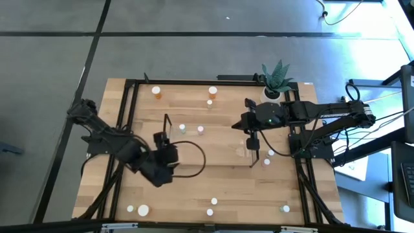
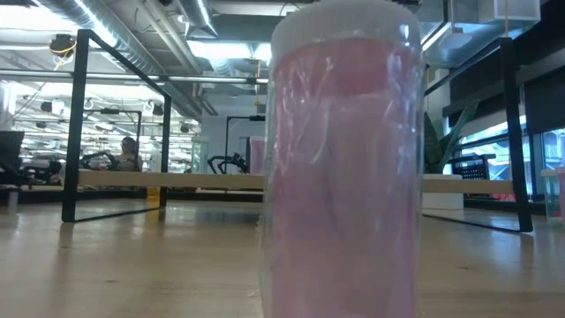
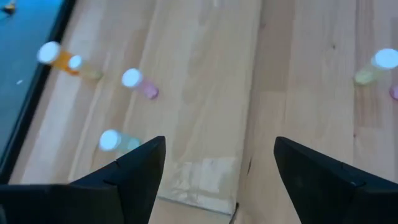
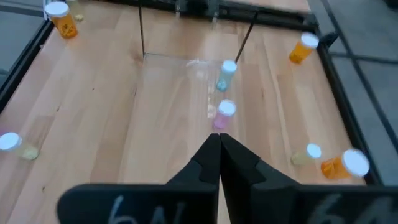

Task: Pick and place medicine bottles onto shelf by color
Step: Put the bottom right yellow pill bottle on the shelf

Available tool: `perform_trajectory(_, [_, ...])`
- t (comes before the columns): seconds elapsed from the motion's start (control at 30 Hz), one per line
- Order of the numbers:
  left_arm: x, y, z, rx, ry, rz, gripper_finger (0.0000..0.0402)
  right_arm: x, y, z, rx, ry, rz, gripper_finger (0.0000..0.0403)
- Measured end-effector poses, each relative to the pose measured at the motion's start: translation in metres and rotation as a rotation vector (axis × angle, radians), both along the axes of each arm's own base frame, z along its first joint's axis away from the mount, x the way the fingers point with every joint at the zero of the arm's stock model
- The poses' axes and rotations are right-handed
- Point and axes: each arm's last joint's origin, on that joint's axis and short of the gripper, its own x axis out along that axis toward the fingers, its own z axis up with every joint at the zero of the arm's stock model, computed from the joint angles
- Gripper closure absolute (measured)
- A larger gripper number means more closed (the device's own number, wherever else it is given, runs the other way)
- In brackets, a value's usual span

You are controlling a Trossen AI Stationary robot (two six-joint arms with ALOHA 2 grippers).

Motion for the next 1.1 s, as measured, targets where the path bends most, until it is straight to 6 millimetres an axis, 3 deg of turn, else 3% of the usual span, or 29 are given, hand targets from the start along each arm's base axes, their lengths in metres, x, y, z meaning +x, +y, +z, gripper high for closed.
perform_trajectory(0.27, [-0.021, -0.018, 0.002, 0.004, -0.047, 0.006, 0.0108, 0.0, 0.01, 0.001, 0.055, -0.014, 0.109, 0.0393])
perform_trajectory(0.63, [-0.038, -0.038, 0.004, -0.001, -0.135, 0.001, 0.0108, -0.01, 0.08, -0.003, 0.078, -0.003, 0.275, 0.0393])
perform_trajectory(0.77, [-0.041, -0.041, 0.004, 0.003, -0.158, -0.001, 0.0108, -0.009, 0.103, -0.01, 0.182, 0.017, 0.32, 0.0393])
perform_trajectory(1.1, [-0.041, -0.042, 0.004, -0.006, -0.179, 0.021, 0.0108, 0.014, 0.122, -0.033, 0.136, 0.039, 0.364, 0.0393])
